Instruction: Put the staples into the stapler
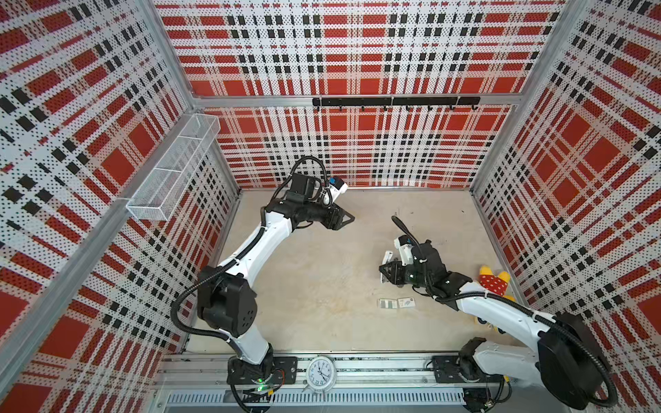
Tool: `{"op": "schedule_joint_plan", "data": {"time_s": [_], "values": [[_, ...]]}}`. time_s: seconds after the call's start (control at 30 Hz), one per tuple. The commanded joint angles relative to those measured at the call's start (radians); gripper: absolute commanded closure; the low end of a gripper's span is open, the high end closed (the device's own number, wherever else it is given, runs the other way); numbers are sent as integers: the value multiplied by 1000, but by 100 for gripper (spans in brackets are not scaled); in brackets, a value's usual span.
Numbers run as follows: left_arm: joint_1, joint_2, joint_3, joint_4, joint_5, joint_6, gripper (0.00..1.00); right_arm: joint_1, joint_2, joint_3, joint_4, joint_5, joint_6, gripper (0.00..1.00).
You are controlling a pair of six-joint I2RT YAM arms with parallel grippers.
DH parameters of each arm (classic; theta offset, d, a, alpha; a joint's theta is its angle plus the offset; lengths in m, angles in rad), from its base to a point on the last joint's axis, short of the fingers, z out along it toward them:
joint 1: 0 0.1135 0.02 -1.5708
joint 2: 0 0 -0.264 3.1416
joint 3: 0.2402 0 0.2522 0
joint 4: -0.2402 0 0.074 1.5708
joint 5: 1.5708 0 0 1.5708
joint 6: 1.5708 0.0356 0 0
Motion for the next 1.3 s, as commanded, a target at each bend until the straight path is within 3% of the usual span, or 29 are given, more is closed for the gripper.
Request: {"op": "schedule_joint_plan", "data": {"time_s": [0.0,0.27,0.6,1.27], "values": [[4,-59,-16,60,-125,-52,36,56,39,75,-70,183,56,82],[11,-70,-29,61,-138,-74,36,122,197,142,-65,257,162,81],[17,-69,-42,27,-130,-48,36,182,383,283,-158,309,206,80],[27,-23,-50,14,-79,-55,36,203,570,444,-381,378,251,75]]}}
